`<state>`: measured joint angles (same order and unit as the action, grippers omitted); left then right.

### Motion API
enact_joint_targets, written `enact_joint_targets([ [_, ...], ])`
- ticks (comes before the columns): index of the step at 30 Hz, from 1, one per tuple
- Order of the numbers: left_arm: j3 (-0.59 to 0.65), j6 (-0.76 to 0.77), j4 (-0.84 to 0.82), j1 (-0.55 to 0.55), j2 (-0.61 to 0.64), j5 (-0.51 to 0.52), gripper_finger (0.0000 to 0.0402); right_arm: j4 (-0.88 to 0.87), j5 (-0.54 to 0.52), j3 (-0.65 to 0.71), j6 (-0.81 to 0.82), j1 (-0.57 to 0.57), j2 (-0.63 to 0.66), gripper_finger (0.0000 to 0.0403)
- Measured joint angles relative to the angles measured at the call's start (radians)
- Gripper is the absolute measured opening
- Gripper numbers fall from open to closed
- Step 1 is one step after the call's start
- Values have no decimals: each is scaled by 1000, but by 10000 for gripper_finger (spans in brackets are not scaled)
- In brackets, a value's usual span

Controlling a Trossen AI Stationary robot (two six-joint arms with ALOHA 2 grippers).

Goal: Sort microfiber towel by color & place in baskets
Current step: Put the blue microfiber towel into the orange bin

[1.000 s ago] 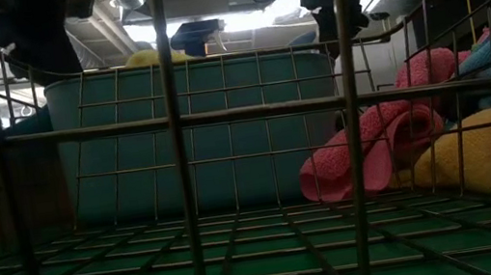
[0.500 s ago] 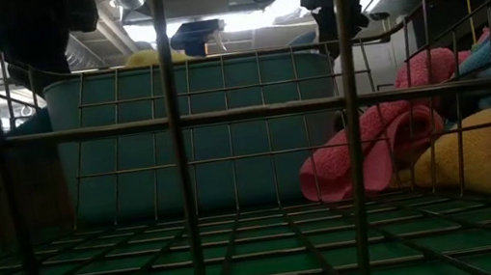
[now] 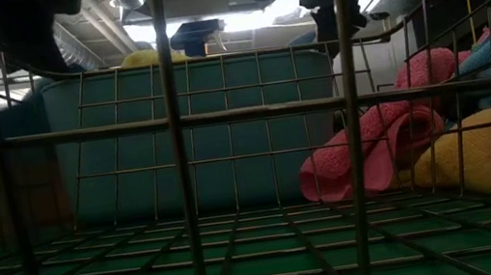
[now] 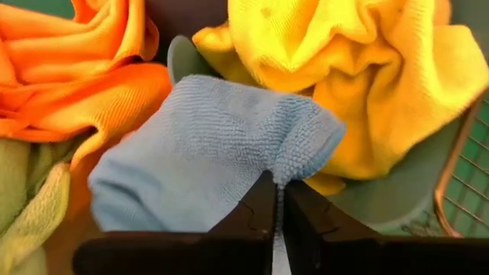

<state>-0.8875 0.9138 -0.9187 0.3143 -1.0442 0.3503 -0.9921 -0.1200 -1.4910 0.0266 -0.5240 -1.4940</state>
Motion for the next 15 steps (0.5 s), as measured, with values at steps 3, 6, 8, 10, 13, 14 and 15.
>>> enact_joint_targets([
  [3,-24,50,-110,0,54,-32,4,13,0,0,0,0,0,221],
  [6,-102,149,-306,0,94,-57,4,22,1,0,0,0,0,221],
  [8,-165,231,-435,0,113,-86,3,39,2,0,2,0,0,221],
  [10,-223,324,-550,0,122,-134,2,39,29,0,21,0,0,221],
  [13,-280,436,-657,0,125,-239,2,40,130,0,60,0,0,221],
  [14,-282,451,-652,0,126,-274,2,41,174,0,68,1,0,221],
  [15,-280,460,-648,0,125,-305,2,41,219,0,73,5,0,221],
])
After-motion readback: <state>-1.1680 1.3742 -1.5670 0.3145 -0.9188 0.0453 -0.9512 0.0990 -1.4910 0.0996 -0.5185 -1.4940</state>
